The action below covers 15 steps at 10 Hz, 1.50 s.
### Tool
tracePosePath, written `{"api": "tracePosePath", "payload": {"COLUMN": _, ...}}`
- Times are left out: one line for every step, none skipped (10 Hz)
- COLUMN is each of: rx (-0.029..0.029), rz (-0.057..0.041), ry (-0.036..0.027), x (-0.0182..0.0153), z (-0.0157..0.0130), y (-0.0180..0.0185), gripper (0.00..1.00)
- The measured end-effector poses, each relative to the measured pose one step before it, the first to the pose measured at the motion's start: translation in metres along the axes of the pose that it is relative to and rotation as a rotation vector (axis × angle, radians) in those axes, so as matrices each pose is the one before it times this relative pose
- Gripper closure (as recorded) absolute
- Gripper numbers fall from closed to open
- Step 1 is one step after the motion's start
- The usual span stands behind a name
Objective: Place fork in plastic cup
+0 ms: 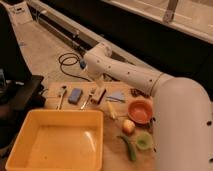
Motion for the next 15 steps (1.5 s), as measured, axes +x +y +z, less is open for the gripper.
{"api": "tracePosePath", "payload": {"rx": -0.00144, "rz": -0.00921, "ry": -0.03782, "x": -0.01254, "z": 0.01088, "y": -0.01006, "gripper": 0.20}}
{"api": "tracePosePath", "payload": {"rx": -0.00142, "rz": -0.00354, "ry": -0.02016, "x": -0.00738, "z": 0.00421, "y": -0.00479, "gripper": 0.20}}
{"api": "tracePosePath", "payload": {"rx": -0.00133, "rz": 0.00167, "ry": 0.00536, "x": 0.00296, "z": -0.00078, "y": 0.00179, "gripper": 0.20}}
{"api": "tracePosePath", "payload": {"rx": -0.00181, "rz": -0.00019, "ry": 0.00460, "x": 0.00189, "z": -0.00002, "y": 0.00138, "gripper": 0.20}}
{"api": "tracePosePath", "payload": {"rx": -0.00017, "rz": -0.00292, "ry": -0.00385, "x": -0.00236, "z": 0.00027, "y": -0.00162, "gripper": 0.20}}
{"api": "tracePosePath", "payload": {"rx": -0.00397, "rz": -0.00432, "ry": 0.00010, "x": -0.00011, "z": -0.00094, "y": 0.00013, "gripper": 0.20}}
{"api": "tracePosePath", "payload": {"rx": -0.02464, "rz": -0.01259, "ry": 0.03726, "x": 0.00826, "z": -0.00493, "y": 0.00380, "gripper": 0.20}}
{"api": "tracePosePath", "payload": {"rx": -0.00656, "rz": -0.00959, "ry": 0.02643, "x": 0.00287, "z": -0.00345, "y": -0.00008, "gripper": 0.20}}
{"api": "tracePosePath", "payload": {"rx": 0.00010, "rz": -0.01676, "ry": 0.01842, "x": 0.00595, "z": 0.00107, "y": 0.00027, "gripper": 0.20}}
{"api": "tracePosePath", "payload": {"rx": -0.00150, "rz": -0.01182, "ry": 0.00288, "x": 0.00404, "z": 0.00593, "y": 0.00106, "gripper": 0.20}}
{"api": "tracePosePath", "payload": {"rx": 0.00220, "rz": -0.01673, "ry": -0.00888, "x": -0.00191, "z": 0.01441, "y": -0.00743, "gripper": 0.20}}
{"api": "tracePosePath", "payload": {"rx": 0.00027, "rz": -0.01695, "ry": -0.01099, "x": -0.00503, "z": 0.01550, "y": -0.00734, "gripper": 0.20}}
{"api": "tracePosePath", "payload": {"rx": 0.00260, "rz": -0.01285, "ry": -0.01154, "x": -0.00482, "z": 0.01276, "y": -0.00648, "gripper": 0.20}}
{"api": "tracePosePath", "payload": {"rx": 0.00020, "rz": -0.01001, "ry": -0.01283, "x": -0.00325, "z": 0.01573, "y": -0.00402, "gripper": 0.20}}
{"api": "tracePosePath", "payload": {"rx": 0.00769, "rz": -0.00442, "ry": -0.02016, "x": -0.00321, "z": 0.01113, "y": -0.00500, "gripper": 0.20}}
